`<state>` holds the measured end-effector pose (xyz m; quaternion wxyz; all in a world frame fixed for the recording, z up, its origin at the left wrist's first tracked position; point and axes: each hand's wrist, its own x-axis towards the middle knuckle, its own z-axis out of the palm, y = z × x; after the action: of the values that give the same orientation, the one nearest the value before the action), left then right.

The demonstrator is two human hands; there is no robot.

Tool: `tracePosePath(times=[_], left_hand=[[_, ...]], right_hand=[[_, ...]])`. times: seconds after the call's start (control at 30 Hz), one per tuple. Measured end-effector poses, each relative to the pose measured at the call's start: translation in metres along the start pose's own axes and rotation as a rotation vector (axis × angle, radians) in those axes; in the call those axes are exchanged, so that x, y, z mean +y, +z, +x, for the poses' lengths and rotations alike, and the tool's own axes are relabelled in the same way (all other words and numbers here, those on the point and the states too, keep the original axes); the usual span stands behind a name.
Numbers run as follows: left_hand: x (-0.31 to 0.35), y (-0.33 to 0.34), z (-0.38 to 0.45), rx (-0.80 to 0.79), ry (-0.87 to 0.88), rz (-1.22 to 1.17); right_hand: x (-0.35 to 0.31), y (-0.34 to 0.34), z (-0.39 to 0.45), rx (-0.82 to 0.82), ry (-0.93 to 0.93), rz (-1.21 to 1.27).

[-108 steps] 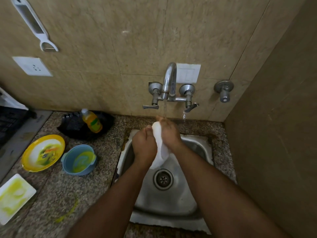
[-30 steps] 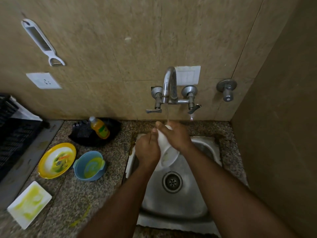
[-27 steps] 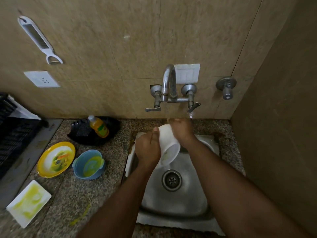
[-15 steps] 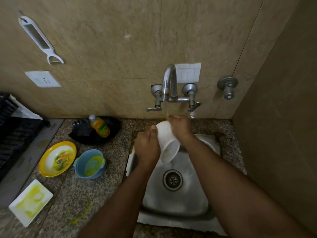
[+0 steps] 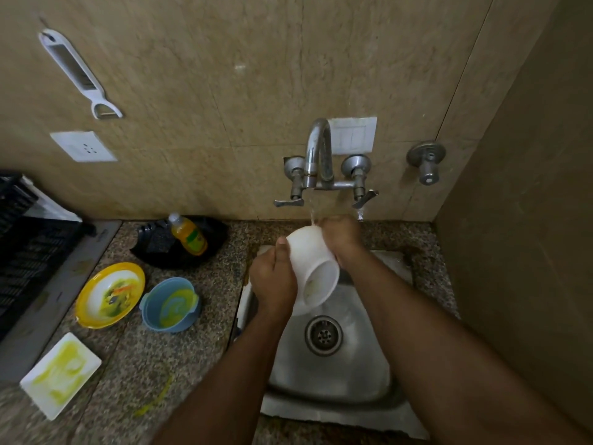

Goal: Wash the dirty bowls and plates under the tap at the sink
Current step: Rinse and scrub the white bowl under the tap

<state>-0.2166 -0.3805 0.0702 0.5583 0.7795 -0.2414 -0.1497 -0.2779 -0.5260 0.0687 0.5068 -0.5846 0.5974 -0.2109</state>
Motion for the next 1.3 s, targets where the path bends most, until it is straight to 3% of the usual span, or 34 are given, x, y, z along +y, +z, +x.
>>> tracePosePath(times=[0.13,0.33,0.47,0.53,0.63,0.8,0.97,1.03,1.2,1.3], left_hand=[[0.001,0.0,0.008,0.012,0.032,-0.008],[-0.002,-0.001,-0.003,0.069,0.12,0.082],[-0.004,0.0,-0.006,0.041,0.099,0.046],[-0.004,0.001,-0.002,0.043,0.027,-0.015],[0.0,0.002,0.008,0.057,-0.173,-0.178],[0.016,0.003,0.006,0.049,-0.395,-0.323],[-0.006,-0.003,0.008,-0.042,-0.592,-0.351],[-0.004,-0.003,0.003,-0.018,-0.567,-0.289],[0.005,-0.002,0.011,-0.121,-0.212,0.005],[0.016,0.0,0.019,-0.142,-0.265,-0.061]], right_hand=[[-0.011,0.014,-0.05,0.024,-0.211,-0.312],[0.0,0.012,-0.02,-0.034,-0.118,-0.08],[0.016,0.011,0.002,0.034,0.037,0.26],[0.014,0.011,-0.005,0.046,-0.069,0.205],[0.008,0.013,-0.034,-0.06,-0.229,0.023],[0.009,0.009,-0.031,-0.039,-0.117,-0.056],[0.013,0.0,-0.003,-0.006,-0.36,-0.163],[0.009,0.002,0.001,-0.059,-0.442,-0.213],[-0.004,0.009,-0.004,-0.139,-0.667,-0.324],[-0.003,0.008,-0.01,-0.083,-0.644,-0.22]])
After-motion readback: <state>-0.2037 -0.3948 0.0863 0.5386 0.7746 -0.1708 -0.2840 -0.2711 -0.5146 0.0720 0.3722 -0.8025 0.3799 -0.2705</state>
